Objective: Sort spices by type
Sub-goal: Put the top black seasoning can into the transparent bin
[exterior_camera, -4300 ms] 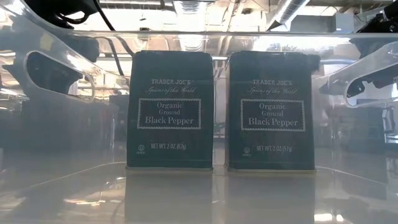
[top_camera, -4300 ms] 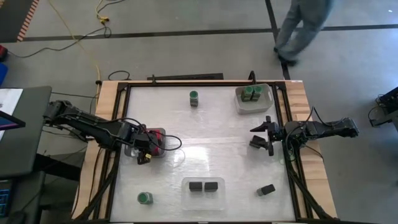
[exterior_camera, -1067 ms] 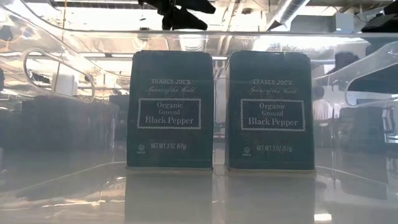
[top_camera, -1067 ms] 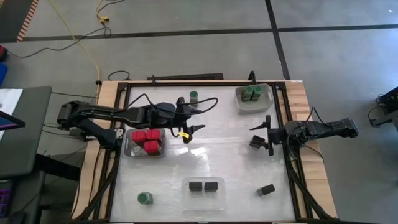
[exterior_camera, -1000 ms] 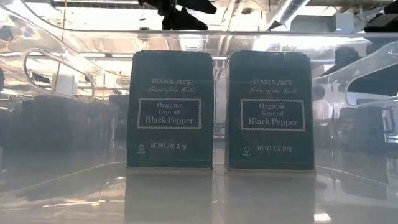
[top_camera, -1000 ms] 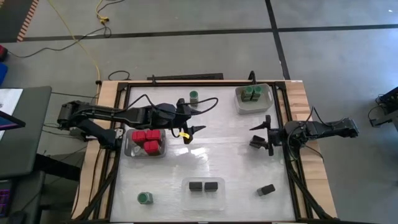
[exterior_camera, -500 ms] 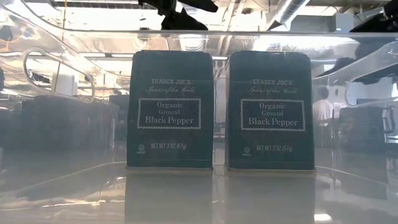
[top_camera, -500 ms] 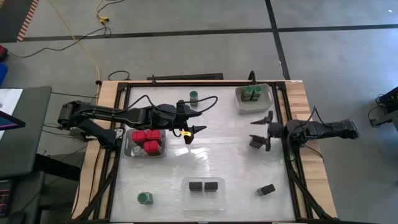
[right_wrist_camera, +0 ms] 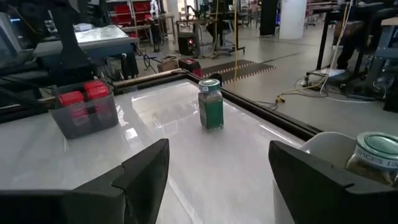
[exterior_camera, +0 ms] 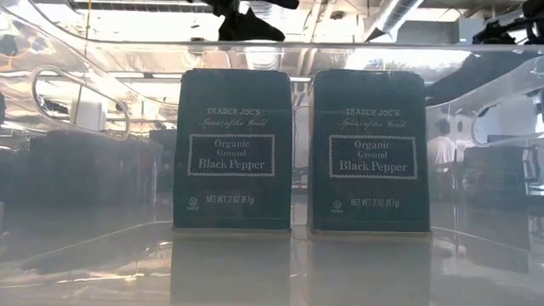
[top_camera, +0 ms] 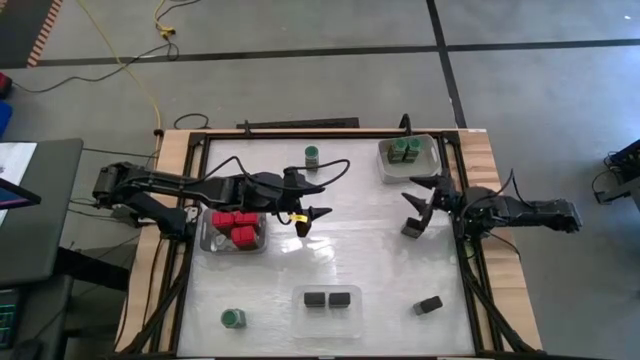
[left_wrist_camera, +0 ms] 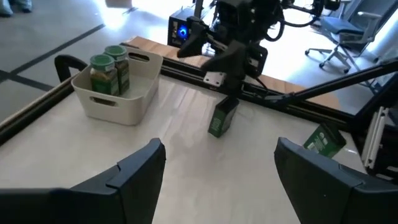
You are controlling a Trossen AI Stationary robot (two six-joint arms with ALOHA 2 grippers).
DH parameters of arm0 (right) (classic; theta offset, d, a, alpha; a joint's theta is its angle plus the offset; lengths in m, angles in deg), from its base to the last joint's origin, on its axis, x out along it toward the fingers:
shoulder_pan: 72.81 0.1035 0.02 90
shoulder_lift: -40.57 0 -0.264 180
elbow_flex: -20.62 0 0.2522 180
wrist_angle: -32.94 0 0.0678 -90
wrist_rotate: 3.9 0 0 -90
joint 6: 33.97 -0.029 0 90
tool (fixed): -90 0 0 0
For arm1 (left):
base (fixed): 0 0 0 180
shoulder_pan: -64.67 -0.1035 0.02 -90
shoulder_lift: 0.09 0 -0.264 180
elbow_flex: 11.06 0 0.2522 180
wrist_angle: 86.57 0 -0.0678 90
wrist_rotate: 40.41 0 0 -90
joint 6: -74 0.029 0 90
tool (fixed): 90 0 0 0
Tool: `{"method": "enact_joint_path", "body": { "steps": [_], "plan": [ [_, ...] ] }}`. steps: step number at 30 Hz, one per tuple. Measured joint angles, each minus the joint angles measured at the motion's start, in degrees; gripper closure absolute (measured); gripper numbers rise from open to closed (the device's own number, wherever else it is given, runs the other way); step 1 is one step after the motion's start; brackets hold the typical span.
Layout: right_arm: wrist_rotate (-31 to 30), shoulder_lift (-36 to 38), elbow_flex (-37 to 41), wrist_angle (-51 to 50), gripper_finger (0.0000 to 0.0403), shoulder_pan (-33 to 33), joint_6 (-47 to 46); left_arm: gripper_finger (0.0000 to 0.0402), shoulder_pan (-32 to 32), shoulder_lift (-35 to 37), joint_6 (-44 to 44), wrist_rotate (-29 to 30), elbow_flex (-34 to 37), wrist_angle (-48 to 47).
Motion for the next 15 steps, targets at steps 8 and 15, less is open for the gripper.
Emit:
{"method": "enact_joint_path", "body": {
  "steps": [8,15],
  "plan": [
    [0.0,-0.02,-0.02,2.13,0.0101,-0.41,0.22,0.0111,0.63,0.0,-1.83,0.09,0.0,-0.11],
    [0.13,-0.02,-0.04,2.26,0.0101,0.6,-2.98,0.0111,0.9,0.04,-1.51,0.07,0.0,-0.14]
  ]
}}
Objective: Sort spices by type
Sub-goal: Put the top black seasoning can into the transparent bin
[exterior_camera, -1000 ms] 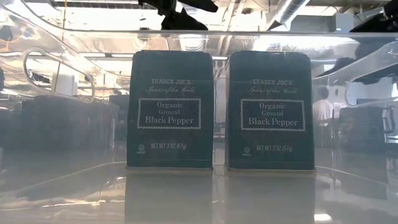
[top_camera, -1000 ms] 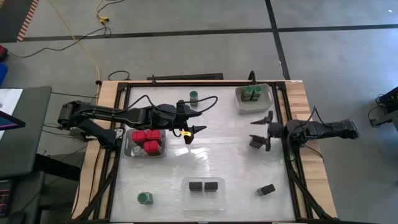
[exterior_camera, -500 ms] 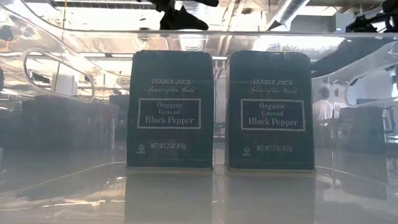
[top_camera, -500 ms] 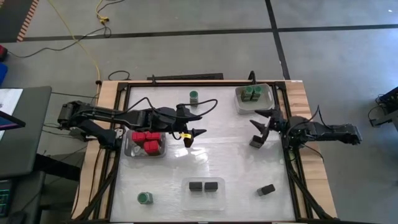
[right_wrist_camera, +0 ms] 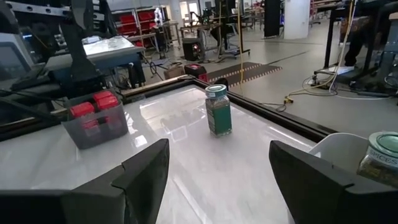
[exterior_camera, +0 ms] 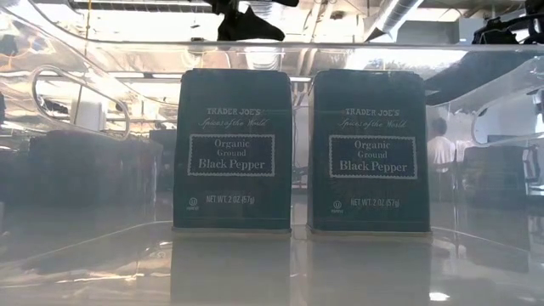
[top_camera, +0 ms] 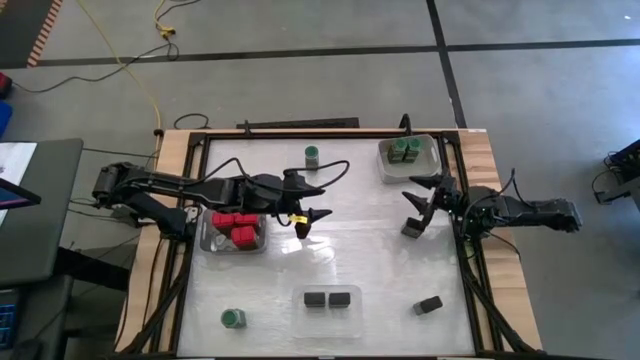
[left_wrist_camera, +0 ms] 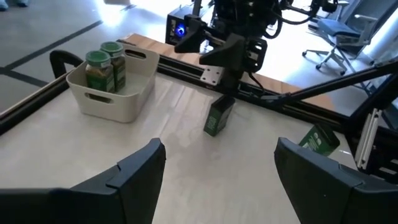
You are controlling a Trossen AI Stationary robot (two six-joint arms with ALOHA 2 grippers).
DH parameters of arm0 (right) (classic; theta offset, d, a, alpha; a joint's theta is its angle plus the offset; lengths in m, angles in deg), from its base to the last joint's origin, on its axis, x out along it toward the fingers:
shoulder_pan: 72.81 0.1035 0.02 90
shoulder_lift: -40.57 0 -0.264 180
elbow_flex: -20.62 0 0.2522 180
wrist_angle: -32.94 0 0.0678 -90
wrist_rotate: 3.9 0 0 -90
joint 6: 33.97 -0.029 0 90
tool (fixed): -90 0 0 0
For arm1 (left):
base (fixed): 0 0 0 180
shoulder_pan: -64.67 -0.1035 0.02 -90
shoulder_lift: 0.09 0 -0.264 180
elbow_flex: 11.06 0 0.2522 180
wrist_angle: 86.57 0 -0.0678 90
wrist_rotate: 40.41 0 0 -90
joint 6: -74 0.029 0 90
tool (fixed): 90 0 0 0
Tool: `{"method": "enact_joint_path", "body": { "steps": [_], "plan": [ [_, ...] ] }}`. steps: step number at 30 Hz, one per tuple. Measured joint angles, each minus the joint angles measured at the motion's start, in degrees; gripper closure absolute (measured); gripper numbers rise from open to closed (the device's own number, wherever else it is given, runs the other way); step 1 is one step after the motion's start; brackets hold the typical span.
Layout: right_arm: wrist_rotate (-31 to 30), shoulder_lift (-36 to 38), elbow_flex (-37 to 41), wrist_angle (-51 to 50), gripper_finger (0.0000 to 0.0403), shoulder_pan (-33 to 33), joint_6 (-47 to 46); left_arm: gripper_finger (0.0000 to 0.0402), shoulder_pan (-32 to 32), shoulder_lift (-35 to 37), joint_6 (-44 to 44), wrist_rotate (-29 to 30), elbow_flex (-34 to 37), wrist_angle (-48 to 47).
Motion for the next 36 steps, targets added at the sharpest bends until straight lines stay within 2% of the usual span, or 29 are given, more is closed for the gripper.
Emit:
{"method": "enact_joint_path", "body": {
  "steps": [10,22,31,36],
  "plan": [
    [0.07,0.0,0.0,-0.1,0.01,0.21,0.28,0.0111,0.02,0.0,0.0,-0.02,0.0,-0.08],
    [0.07,0.0,0.0,-0.1,0.008,0.32,0.31,0.0111,0.06,0.0,-0.72,-0.04,0.0,-3.2],
    [0.09,0.0,0.0,-0.04,0.008,0.34,-1.8,0.0111,1.49,0.0,-1.5,-0.09,0.0,-3.61],
    [0.2,0.0,0.0,1.4,0.0081,0.43,-8.02,0.0111,1.64,0.57,0.32,-0.43,0.47,-7.38]
  ]
}}
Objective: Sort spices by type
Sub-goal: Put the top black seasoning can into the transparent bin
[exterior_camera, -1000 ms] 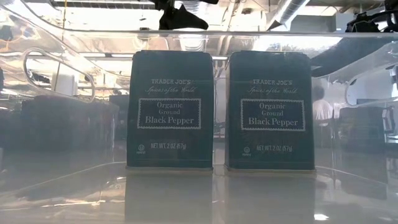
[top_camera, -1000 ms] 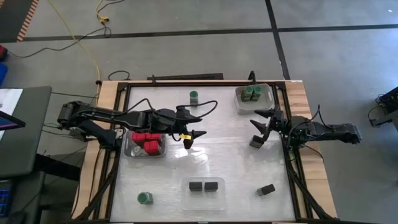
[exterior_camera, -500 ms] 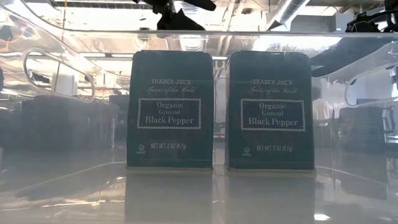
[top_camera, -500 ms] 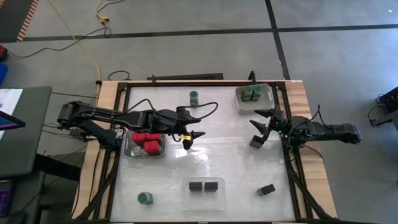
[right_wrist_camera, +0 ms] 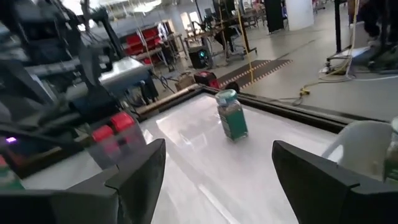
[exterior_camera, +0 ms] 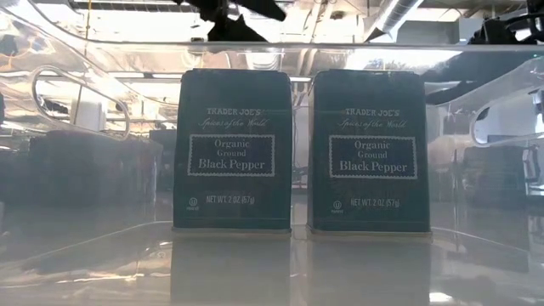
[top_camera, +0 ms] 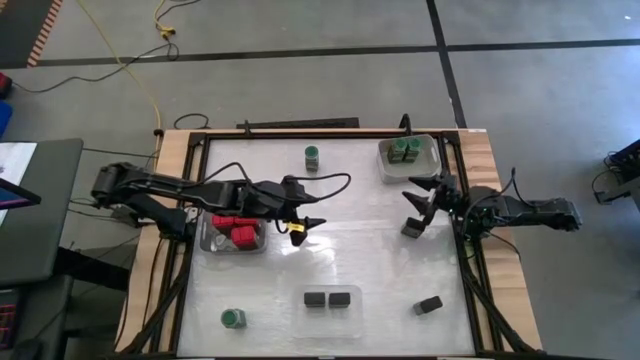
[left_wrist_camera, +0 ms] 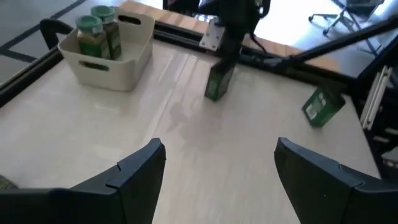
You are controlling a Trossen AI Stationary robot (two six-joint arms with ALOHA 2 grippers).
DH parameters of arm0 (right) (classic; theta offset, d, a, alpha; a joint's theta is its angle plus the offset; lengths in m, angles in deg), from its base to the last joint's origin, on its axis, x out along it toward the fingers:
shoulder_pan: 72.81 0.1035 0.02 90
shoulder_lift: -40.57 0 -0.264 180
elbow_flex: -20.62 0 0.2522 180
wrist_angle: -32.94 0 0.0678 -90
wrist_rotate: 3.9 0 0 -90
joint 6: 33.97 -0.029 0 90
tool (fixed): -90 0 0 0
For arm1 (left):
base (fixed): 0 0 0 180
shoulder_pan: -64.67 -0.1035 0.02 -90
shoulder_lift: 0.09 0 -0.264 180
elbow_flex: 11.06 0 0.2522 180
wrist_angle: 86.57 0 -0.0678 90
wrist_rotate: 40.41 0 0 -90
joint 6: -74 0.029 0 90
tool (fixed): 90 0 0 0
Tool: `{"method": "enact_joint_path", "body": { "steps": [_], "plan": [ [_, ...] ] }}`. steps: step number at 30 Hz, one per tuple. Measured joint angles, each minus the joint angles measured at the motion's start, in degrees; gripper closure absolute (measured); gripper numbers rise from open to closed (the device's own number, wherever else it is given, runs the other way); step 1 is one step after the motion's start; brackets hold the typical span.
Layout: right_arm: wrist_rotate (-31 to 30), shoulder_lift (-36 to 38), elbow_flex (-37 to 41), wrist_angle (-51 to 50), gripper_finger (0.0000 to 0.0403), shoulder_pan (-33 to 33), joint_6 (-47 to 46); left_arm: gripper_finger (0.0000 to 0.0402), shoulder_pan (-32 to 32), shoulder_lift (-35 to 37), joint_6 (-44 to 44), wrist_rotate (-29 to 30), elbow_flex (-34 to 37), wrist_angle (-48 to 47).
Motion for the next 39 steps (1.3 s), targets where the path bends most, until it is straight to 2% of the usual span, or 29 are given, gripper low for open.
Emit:
{"method": "enact_joint_path", "body": {
  "steps": [4,9,16,18,22,29,33,39],
  "plan": [
    [0.97,0.0,-0.02,2.95,0.0083,0.0,-0.63,0.0111,-0.07,3.48,1.36,-0.09,5.43,2.64],
    [0.97,-2.42,-1.02,5.33,0.0089,0.31,-2.25,0.0111,-0.4,11.3,2.02,-0.16,15.35,10.15],
    [1.02,-15.1,-9.69,2.21,0.0093,0.28,-2.21,0.0111,-2.1,24.58,3.14,-0.22,29.22,15.44],
    [1.02,-19.52,-14.25,-1.24,0.0093,0.26,-2.05,0.0111,-2.69,28.37,3.16,-0.2,32.36,17.0],
    [2.07,-29.32,-25.42,-14.57,0.0093,0.17,-2.05,0.0111,-3.17,35.35,4.86,-0.2,37.0,19.06],
    [9.46,-44.61,-42.36,-37.73,0.0093,0.17,-4.83,0.0111,-3.15,43.54,5.21,-0.25,40.52,18.34],
    [14.19,-50.74,-46.14,-45.57,0.0093,0.83,-5.83,0.0111,-3.15,45.34,4.88,-0.27,41.7,17.67],
    [18.23,-57.18,-46.35,-52.43,0.0093,5.5,-11.26,0.0111,-3.15,45.31,3.49,-2.69,41.74,14.06]
  ]
}}
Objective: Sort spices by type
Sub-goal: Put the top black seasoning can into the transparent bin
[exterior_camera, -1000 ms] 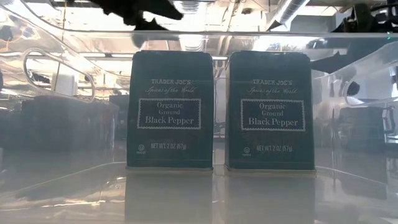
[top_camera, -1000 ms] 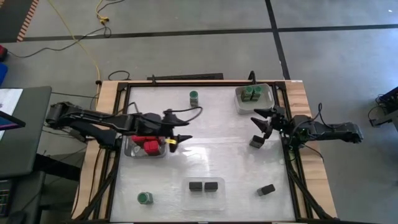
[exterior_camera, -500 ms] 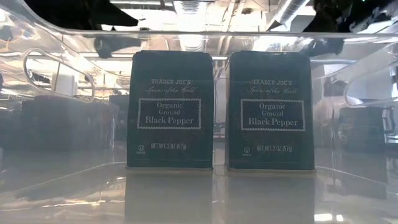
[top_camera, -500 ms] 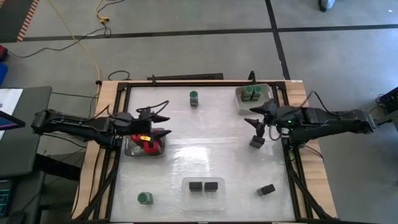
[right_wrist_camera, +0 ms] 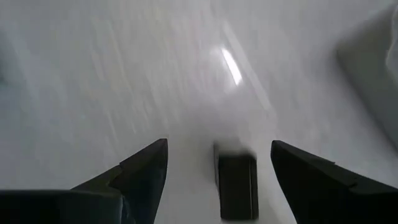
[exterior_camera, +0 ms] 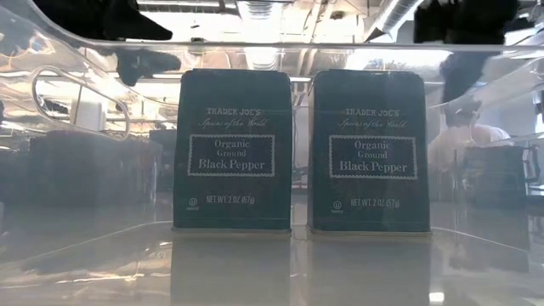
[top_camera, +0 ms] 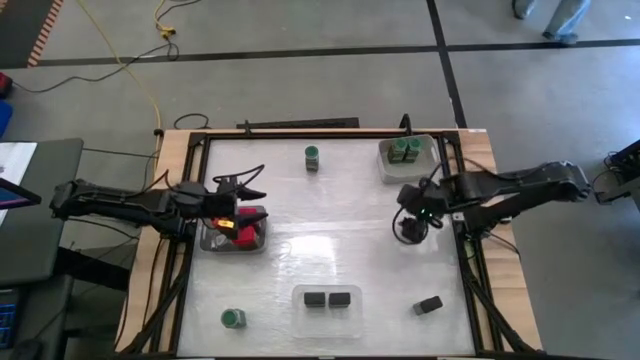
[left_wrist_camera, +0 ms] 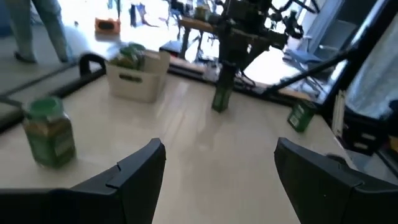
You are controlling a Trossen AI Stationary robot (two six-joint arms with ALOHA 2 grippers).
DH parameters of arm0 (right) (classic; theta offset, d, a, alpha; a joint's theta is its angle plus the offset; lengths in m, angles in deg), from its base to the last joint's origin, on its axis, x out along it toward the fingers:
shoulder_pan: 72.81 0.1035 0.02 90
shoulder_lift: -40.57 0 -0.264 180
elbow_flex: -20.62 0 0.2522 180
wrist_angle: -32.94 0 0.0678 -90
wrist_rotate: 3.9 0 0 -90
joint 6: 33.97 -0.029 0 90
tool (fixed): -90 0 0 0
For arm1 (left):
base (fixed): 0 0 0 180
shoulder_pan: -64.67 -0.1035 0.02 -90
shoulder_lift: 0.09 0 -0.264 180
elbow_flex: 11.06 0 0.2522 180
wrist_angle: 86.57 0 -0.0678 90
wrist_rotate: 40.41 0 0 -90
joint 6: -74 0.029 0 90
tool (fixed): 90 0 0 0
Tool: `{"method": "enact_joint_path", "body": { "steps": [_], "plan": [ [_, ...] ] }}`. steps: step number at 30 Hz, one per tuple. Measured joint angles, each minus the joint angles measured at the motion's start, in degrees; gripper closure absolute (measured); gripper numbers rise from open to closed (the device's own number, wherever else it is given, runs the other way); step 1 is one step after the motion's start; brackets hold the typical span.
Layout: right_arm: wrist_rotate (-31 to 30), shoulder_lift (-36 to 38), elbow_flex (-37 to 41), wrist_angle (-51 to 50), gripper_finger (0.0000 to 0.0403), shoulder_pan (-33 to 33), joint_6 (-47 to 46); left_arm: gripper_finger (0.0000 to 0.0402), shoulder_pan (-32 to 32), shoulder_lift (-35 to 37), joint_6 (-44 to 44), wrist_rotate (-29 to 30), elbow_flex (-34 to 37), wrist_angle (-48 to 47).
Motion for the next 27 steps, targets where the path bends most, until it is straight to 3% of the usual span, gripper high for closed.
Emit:
{"method": "enact_joint_path", "body": {
  "steps": [6,11,27],
  "plan": [
    [-0.28,-3.68,0.01,-9.01,0.0093,5.1,-4.77,0.0111,0.0,0.0,-3.23,-0.2,0.0,-2.24],
    [-0.61,-3.85,2.32,-10.2,0.0093,6.32,-5.17,0.0111,0.0,0.02,-3.24,-0.17,0.0,-2.47],
    [1.09,-3.82,15.86,3.62,0.0108,-0.69,-0.73,0.0111,0.0,0.02,-4.63,0.02,0.0,-2.47]
  ]
}}
